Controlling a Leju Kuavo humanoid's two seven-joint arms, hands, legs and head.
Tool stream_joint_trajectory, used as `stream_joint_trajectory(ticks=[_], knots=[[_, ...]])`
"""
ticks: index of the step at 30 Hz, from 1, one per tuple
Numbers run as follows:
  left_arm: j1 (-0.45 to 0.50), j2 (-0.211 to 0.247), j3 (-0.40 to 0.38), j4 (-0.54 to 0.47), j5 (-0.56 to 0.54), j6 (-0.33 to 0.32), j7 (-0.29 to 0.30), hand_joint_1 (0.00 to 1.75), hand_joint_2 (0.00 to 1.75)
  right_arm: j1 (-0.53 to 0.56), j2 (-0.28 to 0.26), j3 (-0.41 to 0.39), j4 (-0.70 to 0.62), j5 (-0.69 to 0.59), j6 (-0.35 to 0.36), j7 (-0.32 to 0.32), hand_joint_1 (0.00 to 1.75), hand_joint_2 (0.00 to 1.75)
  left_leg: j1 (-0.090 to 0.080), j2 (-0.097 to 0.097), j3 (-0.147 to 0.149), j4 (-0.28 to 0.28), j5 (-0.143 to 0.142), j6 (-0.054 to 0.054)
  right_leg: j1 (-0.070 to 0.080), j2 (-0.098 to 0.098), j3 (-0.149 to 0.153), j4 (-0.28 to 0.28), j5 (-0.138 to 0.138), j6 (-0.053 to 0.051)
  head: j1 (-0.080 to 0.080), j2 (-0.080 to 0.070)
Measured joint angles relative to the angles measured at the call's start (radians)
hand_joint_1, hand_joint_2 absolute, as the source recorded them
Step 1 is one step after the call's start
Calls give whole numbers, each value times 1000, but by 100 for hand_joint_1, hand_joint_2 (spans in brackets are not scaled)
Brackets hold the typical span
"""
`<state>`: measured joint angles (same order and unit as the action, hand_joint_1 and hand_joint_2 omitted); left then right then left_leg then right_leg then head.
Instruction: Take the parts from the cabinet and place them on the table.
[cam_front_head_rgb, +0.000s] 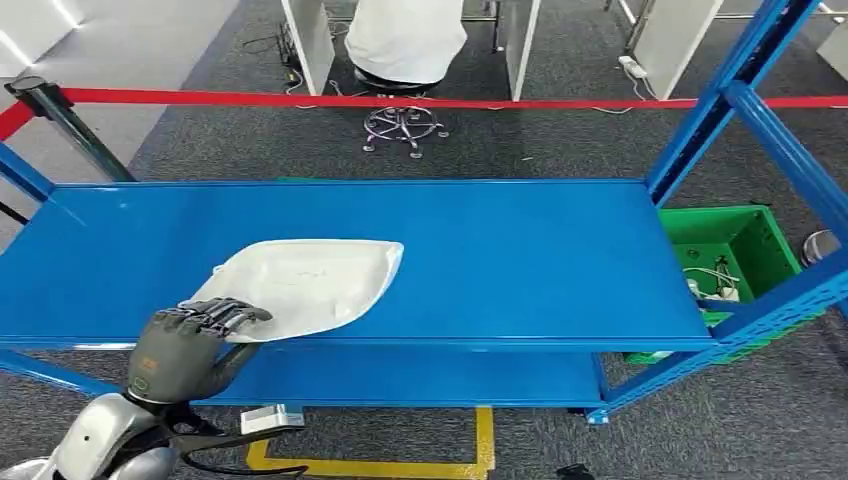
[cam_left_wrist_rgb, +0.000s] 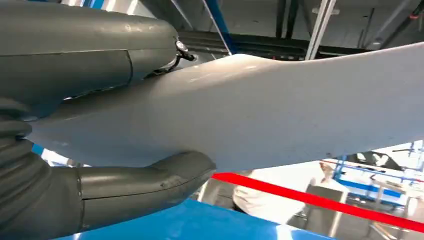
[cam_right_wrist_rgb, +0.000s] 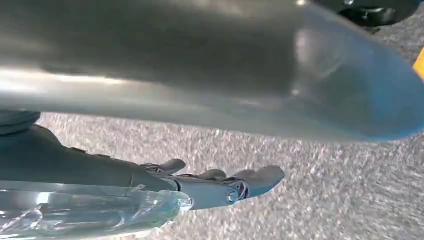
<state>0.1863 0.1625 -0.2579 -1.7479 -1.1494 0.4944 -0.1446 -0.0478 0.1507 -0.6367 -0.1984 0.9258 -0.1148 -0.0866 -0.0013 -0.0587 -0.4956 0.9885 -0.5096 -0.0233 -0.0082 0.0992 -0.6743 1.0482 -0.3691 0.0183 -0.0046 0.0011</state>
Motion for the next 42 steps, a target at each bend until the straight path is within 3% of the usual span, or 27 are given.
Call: stream_joint_trajectory(ticks=[7, 8, 9, 11, 12, 13, 14, 17, 18, 19, 20, 22, 23, 25, 26, 27, 28, 29, 31, 32, 33, 35, 37, 38, 40, 41, 42], knots=[[2, -3, -6, 0, 0, 0, 1, 175, 175, 3, 0, -4, 0, -1, 1, 0, 0, 0, -5, 7, -1, 1, 6, 4, -4, 7, 0, -9, 11, 8, 0, 0], [8, -18, -37, 0, -5, 12, 6, 175, 175, 5, -1, -16, 0, -13, 18, -3, 0, 0, 5, 67, -43, -14, 58, 27, -3, -84, -62, 177, -179, 30, 8, 0], [7, -26, -53, 1, -6, 14, 6, 175, 175, 2, -1, -22, 0, -14, 23, -3, 0, 0, 6, 104, -81, -13, 86, 24, -5, -92, -49, 279, -169, 42, 9, 0], [7, -27, -61, 1, -6, 19, 8, 175, 175, 4, -2, -24, 0, -13, 25, 2, 0, 0, 8, 127, -104, -8, 101, 14, -7, -106, 47, 180, -93, 48, 9, 0], [6, -28, -63, 1, -6, 21, 9, 175, 175, 2, -2, -28, 0, -13, 26, 3, 0, 0, 8, 134, -111, -3, 108, 7, -8, -134, 116, 89, -96, 53, 9, 0], [6, -28, -64, 1, -6, 24, 10, 175, 175, -3, -2, -30, 0, -11, 28, 3, 0, 0, 3, 143, -117, 1, 112, 1, 0, -171, 169, 10, -146, 61, 13, 0], [5, -28, -65, 1, -6, 27, 10, 175, 175, -6, -2, -31, -1, -11, 28, 2, 0, 0, 0, 152, -117, 8, 114, -2, 3, -166, 188, -33, -158, 43, 11, 0], [0, -29, -69, 1, -7, 33, 10, 175, 175, 2, -3, -37, -1, -11, 30, 3, 0, 0, 2, 182, -115, 6, 132, -12, 4, -139, 154, -21, -145, 13, 7, 0], [-1, -29, -71, 1, -7, 33, 10, 175, 175, 3, -4, -38, -1, -11, 30, 3, 0, 0, 7, 154, -118, 10, 116, -24, 0, -133, 147, -23, -134, -2, 6, 0], [2, -31, -74, 1, -7, 34, 10, 175, 175, 1, -5, -39, -1, -11, 30, 3, 0, 0, 8, 104, -127, 34, 64, -31, -1, -122, 141, -23, -122, -8, 5, 0], [3, -31, -74, 1, -7, 35, 10, 175, 175, -2, -5, -39, -1, -11, 30, 3, 0, 0, 8, 78, -144, 94, -1, -32, -1, -113, 126, -23, -108, -16, 4, 0], [2, -30, -76, 1, -6, 36, 12, 175, 175, -3, -5, -40, -1, -8, 32, 0, 0, 0, 6, 66, -184, 242, -94, -29, 2, -89, 93, -21, -83, -20, 4, 0], [2, -31, -77, 2, -5, 36, 13, 175, 175, -1, -5, -40, -1, -6, 32, 0, 0, 0, 5, 64, -191, 294, -104, -25, 3, -76, 76, -21, -71, -20, 4, 0], [1, -31, -82, 2, -3, 36, 14, 175, 175, 1, -5, -41, -1, -2, 31, -2, 0, 0, 4, 63, -151, 267, -53, -15, 5, -55, 48, -21, -49, -18, 4, 0], [0, -31, -83, 2, -2, 36, 15, 175, 175, 1, -6, -42, -1, -1, 31, -4, 0, 0, 3, 58, -107, 206, -15, -8, 6, -42, 35, -21, -37, -17, 5, 0], [-2, -31, -84, 2, -1, 37, 15, 175, 175, 0, -5, -43, -1, 1, 31, -5, 0, 0, 1, 41, -54, 130, 7, 1, 6, -30, 24, -21, -26, -15, 4, 0], [-6, -31, -85, 2, -1, 37, 16, 175, 175, -1, -5, -43, -1, 2, 31, -6, 0, 0, 1, -5, 3, 55, 1, 9, 3, -22, 17, -20, -16, -12, 4, 0], [-8, -31, -87, 2, 0, 39, 16, 175, 175, -3, -5, -43, -1, 5, 31, -6, 0, 0, 2, -17, 44, -16, -13, 12, 9, -10, 8, -19, -5, -5, 5, 0], [-10, -31, -88, 3, 0, 39, 19, 175, 175, -1, -5, -44, -1, 7, 31, -8, 0, 0, -3, -5, 32, -21, -14, 8, 5, 6, -3, -27, 22, 7, 5, 0], [-10, -32, -88, 3, 1, 39, 20, 175, 175, 4, -5, -45, -1, 9, 30, -8, 0, 0, -7, 5, 30, -21, -6, 14, 3, 18, -4, -36, 34, 17, 5, 0], [-12, -32, -90, 4, 5, 39, 21, 175, 175, 9, -7, -46, -1, 12, 30, -8, 0, 0, 7, 22, 20, -30, 9, 22, 1, 19, -10, -36, 38, 21, 5, 0], [-14, -34, -91, 6, 11, 38, 22, 175, 175, 13, -7, -47, -1, 18, 28, -10, 0, 0, 3, 41, 1, -29, 28, 36, 6, -61, -35, 26, -67, 30, 14, 0], [-12, -34, -90, 9, 13, 38, 22, 175, 175, 6, -7, -47, -1, 19, 28, -11, 0, 0, 2, 69, -23, -28, 50, 34, 3, -88, -65, 179, -183, 42, 13, 0], [-12, -34, -91, 10, 12, 38, 22, 175, 175, 4, -7, -47, -1, 19, 28, -11, 0, 0, 2, 83, -38, -27, 61, 33, 1, -92, -71, 244, -200, 47, 14, 0], [-12, -35, -92, 14, 12, 38, 22, 175, 175, 3, -7, -47, -1, 19, 27, -11, 0, 0, 2, 107, -68, -22, 80, 30, -3, -94, -42, 271, -146, 54, 14, 0], [-12, -35, -92, 15, 12, 38, 22, 175, 175, 3, -7, -48, -1, 20, 27, -11, 0, 0, 2, 120, -85, -17, 90, 26, -4, -98, 7, 228, -96, 55, 14, 0], [-13, -35, -91, 16, 12, 38, 22, 175, 175, 3, -7, -48, -2, 22, 27, -11, 0, 0, 3, 129, -98, -14, 98, 22, -4, -110, 66, 159, -76, 56, 14, 0]])
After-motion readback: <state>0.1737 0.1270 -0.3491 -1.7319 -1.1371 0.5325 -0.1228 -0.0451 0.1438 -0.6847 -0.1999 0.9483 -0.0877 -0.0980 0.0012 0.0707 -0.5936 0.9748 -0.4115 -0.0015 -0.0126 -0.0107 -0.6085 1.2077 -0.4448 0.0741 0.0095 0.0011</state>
